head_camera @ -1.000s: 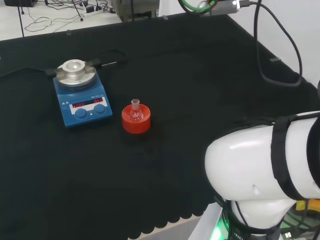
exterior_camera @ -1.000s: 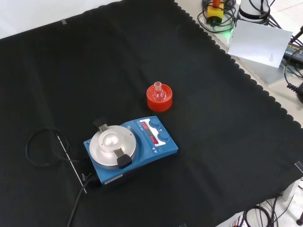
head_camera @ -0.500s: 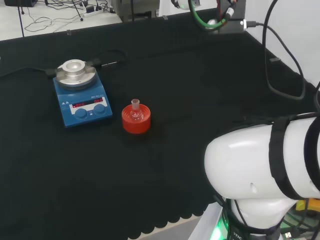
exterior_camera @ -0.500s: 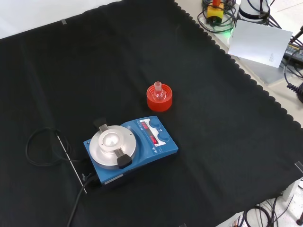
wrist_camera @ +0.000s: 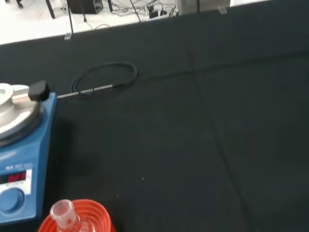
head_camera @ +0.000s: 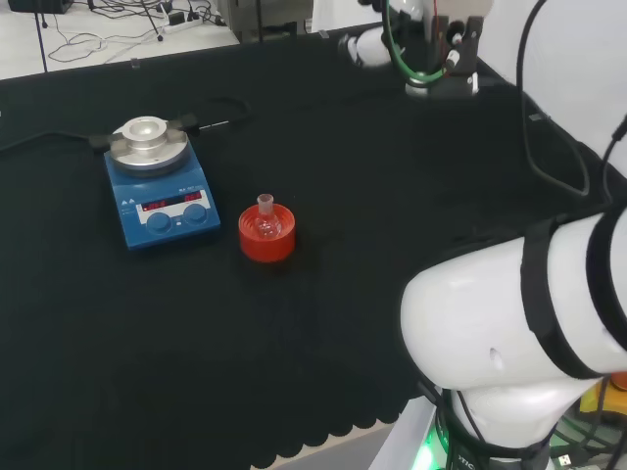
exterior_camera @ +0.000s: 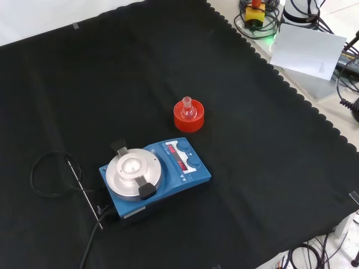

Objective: Pick up the round-bottom flask.

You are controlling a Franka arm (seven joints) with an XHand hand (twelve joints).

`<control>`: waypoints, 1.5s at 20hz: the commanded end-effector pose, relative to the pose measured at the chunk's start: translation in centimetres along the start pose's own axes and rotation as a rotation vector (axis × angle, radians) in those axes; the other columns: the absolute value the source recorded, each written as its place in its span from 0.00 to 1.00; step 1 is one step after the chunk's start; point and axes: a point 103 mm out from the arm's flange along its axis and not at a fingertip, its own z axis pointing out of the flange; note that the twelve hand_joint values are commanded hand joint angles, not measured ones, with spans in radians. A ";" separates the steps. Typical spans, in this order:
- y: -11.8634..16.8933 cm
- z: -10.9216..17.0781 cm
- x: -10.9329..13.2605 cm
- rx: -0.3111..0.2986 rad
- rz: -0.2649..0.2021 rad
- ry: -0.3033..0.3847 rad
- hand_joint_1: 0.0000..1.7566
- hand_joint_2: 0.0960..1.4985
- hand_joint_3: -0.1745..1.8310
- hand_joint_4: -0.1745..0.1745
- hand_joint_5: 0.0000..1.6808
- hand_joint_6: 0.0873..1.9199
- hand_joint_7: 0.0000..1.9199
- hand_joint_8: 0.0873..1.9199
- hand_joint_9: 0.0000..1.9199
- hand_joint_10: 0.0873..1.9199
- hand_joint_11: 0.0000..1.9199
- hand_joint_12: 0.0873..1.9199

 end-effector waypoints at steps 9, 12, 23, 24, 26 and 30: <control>4.7 12.0 1.6 0.160 -0.055 0.056 0.49 0.40 0.40 0.38 0.35 0.12 0.13 0.31 0.26 0.31 0.15 0.69; 5.1 13.0 2.4 0.169 -0.064 0.071 0.49 0.38 0.41 0.39 0.34 0.13 0.13 0.31 0.26 0.31 0.14 0.69; 5.2 17.5 5.1 0.196 -0.138 0.089 0.49 0.35 0.41 0.41 0.31 0.16 0.12 0.31 0.25 0.31 0.09 0.72; 5.2 17.9 5.2 0.202 -0.143 0.092 0.49 0.35 0.41 0.41 0.32 0.16 0.12 0.31 0.24 0.31 0.08 0.72; 5.2 18.5 5.5 0.218 -0.145 0.106 0.49 0.35 0.41 0.41 0.32 0.17 0.12 0.31 0.24 0.31 0.08 0.72; 5.2 19.4 6.4 0.230 -0.164 0.111 0.48 0.35 0.41 0.41 0.32 0.18 0.12 0.31 0.24 0.31 0.07 0.73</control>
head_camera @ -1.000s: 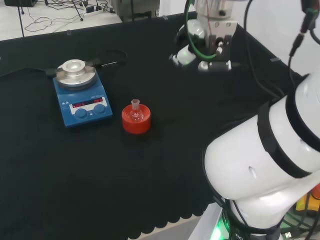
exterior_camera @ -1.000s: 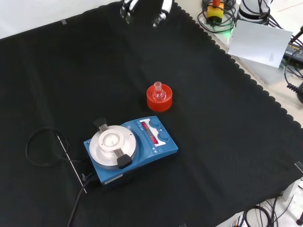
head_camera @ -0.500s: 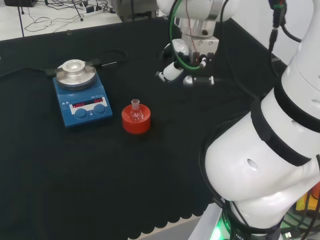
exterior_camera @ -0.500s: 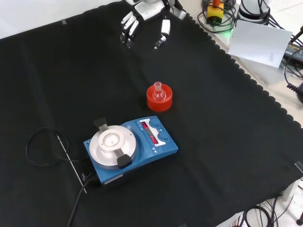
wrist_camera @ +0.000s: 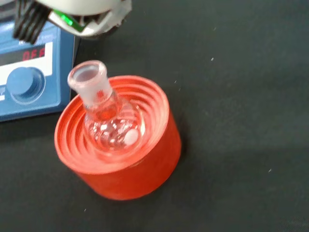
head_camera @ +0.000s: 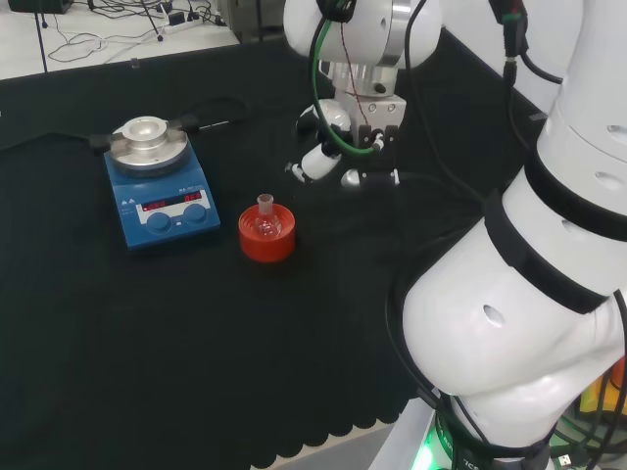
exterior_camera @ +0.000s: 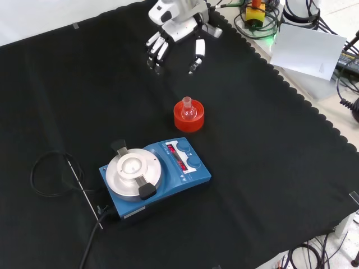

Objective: Pick up the round-bottom flask.

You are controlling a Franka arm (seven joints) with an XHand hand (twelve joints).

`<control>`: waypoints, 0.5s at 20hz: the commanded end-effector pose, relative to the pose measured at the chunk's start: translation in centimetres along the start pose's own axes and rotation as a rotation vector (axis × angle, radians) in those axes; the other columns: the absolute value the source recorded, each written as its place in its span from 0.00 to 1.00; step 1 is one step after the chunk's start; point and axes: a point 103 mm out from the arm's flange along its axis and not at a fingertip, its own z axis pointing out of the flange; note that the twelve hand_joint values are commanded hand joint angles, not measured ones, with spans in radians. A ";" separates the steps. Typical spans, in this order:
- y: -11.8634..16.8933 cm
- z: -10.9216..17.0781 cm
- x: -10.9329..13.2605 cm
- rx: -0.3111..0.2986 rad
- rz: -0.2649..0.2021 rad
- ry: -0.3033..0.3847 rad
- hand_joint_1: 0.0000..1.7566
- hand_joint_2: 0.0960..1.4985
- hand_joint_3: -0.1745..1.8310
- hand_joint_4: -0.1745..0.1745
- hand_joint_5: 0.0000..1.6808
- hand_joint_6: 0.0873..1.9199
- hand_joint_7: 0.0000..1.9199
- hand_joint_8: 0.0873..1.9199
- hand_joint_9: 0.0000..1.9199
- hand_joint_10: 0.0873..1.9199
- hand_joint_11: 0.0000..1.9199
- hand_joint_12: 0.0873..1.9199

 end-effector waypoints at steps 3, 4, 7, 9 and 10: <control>0.7 2.2 1.6 0.017 -0.048 0.011 0.48 0.35 0.41 0.41 0.32 0.18 0.12 0.31 0.24 0.31 0.07 0.73; 0.8 2.6 1.7 0.016 -0.052 0.012 0.48 0.35 0.41 0.41 0.32 0.18 0.12 0.31 0.24 0.31 0.06 0.73; 0.9 3.5 1.9 0.007 -0.061 0.005 0.49 0.34 0.41 0.41 0.33 0.19 0.12 0.31 0.24 0.32 0.06 0.73; 1.1 4.0 2.0 0.007 -0.067 0.005 0.50 0.34 0.41 0.41 0.33 0.21 0.12 0.31 0.24 0.32 0.06 0.73; 1.2 4.2 2.1 0.007 -0.070 0.005 0.50 0.34 0.40 0.42 0.34 0.23 0.12 0.31 0.24 0.32 0.07 0.73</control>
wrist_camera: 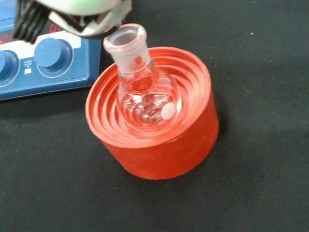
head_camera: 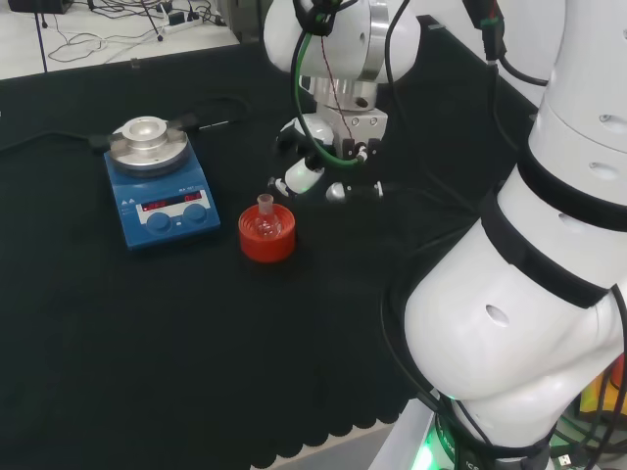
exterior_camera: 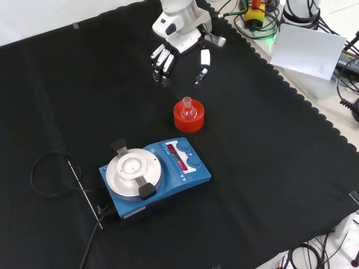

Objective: Pick up the round-bottom flask.

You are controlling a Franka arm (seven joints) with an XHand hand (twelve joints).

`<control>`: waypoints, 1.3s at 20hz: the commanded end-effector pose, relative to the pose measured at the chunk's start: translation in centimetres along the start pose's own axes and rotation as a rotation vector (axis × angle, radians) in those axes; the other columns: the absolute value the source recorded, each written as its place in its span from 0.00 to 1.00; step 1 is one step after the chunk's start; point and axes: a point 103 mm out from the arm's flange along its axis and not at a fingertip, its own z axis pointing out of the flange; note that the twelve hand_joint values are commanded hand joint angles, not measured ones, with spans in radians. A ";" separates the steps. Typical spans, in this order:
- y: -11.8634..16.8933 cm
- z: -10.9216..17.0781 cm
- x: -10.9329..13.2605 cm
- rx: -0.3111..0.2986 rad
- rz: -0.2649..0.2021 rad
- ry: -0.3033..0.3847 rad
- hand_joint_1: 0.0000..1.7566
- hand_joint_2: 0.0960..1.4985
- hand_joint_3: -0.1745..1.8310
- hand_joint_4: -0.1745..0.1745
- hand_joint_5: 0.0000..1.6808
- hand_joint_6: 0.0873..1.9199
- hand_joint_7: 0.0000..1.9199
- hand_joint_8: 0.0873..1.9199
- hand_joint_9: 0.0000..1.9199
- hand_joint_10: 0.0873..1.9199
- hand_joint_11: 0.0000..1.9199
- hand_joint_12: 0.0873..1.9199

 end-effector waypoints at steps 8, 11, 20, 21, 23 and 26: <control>1.7 3.7 0.0 -0.032 -0.029 0.007 0.52 0.34 0.41 0.42 0.37 0.29 0.13 0.31 0.25 0.32 0.07 0.73; 2.1 4.2 -0.1 -0.025 -0.037 0.017 0.52 0.34 0.41 0.42 0.38 0.31 0.14 0.31 0.25 0.32 0.08 0.73; 2.8 4.6 0.0 -0.031 -0.056 0.015 0.52 0.34 0.41 0.42 0.40 0.33 0.14 0.32 0.26 0.31 0.08 0.73; 2.9 4.8 0.0 -0.029 -0.058 0.017 0.52 0.34 0.41 0.42 0.40 0.33 0.14 0.32 0.26 0.31 0.08 0.73; 3.0 5.0 0.0 -0.023 -0.060 0.018 0.53 0.34 0.42 0.41 0.41 0.34 0.14 0.32 0.26 0.31 0.08 0.73; 3.2 5.2 0.0 -0.019 -0.062 0.017 0.53 0.34 0.42 0.41 0.41 0.34 0.15 0.32 0.26 0.31 0.08 0.73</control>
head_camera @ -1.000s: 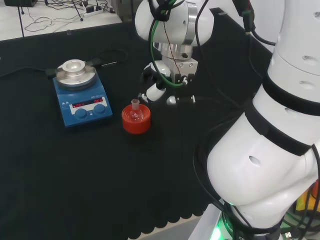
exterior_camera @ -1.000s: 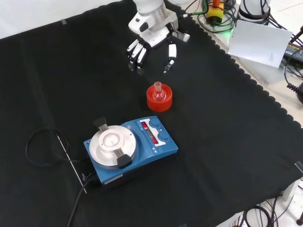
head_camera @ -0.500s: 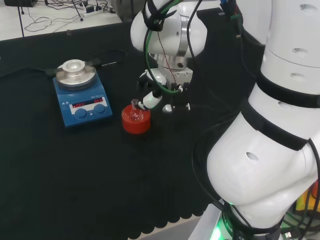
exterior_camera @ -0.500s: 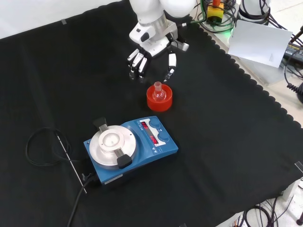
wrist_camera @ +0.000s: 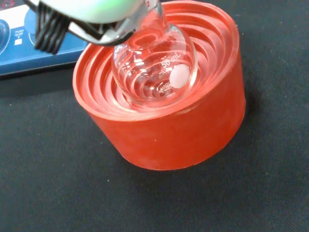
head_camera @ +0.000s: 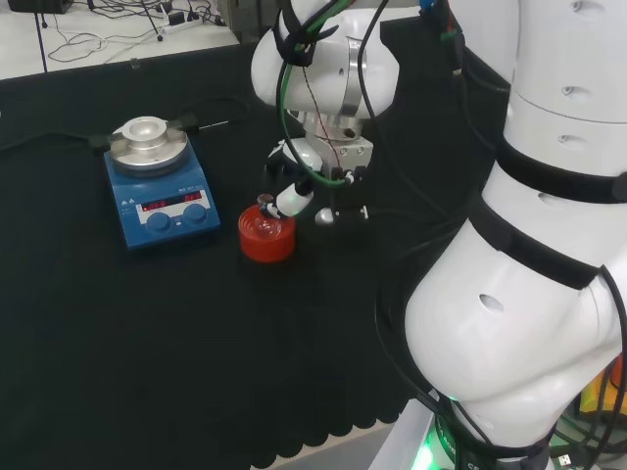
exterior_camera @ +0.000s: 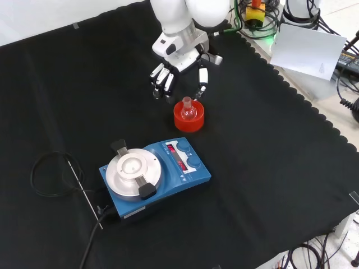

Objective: Pick up the round-bottom flask.

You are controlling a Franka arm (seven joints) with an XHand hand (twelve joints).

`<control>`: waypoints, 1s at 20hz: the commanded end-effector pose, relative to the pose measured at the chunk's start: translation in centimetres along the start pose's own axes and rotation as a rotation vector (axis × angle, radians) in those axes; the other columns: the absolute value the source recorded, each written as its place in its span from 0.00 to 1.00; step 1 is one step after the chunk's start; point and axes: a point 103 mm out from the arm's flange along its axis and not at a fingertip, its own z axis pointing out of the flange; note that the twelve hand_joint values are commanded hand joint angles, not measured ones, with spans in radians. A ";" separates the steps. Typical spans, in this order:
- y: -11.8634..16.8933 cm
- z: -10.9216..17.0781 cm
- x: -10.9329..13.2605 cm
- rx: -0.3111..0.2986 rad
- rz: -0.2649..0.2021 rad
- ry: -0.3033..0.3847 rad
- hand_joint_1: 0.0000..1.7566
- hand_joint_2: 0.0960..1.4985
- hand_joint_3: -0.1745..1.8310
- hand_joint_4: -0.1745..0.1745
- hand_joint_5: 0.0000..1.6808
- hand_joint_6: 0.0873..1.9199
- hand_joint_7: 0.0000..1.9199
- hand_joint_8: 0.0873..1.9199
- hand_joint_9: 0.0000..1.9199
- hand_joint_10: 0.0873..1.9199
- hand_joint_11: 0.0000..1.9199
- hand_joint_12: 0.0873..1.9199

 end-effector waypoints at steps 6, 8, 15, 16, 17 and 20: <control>0.7 0.7 0.0 0.014 -0.009 0.013 0.53 0.34 0.42 0.41 0.42 0.35 0.15 0.32 0.27 0.31 0.09 0.73; 0.8 0.7 0.0 0.017 -0.013 0.013 0.53 0.34 0.42 0.41 0.42 0.35 0.15 0.32 0.27 0.31 0.09 0.73; 1.0 1.1 0.1 0.027 -0.022 0.013 0.52 0.34 0.42 0.42 0.45 0.37 0.15 0.32 0.27 0.31 0.09 0.73; 1.0 1.1 0.1 0.026 -0.023 0.014 0.52 0.34 0.42 0.42 0.45 0.37 0.15 0.32 0.27 0.31 0.09 0.73; 1.0 1.1 0.1 0.026 -0.023 0.012 0.52 0.34 0.42 0.42 0.46 0.37 0.16 0.32 0.27 0.31 0.09 0.73; 1.1 1.1 0.1 0.028 -0.024 0.013 0.52 0.34 0.42 0.42 0.49 0.38 0.16 0.32 0.28 0.31 0.09 0.73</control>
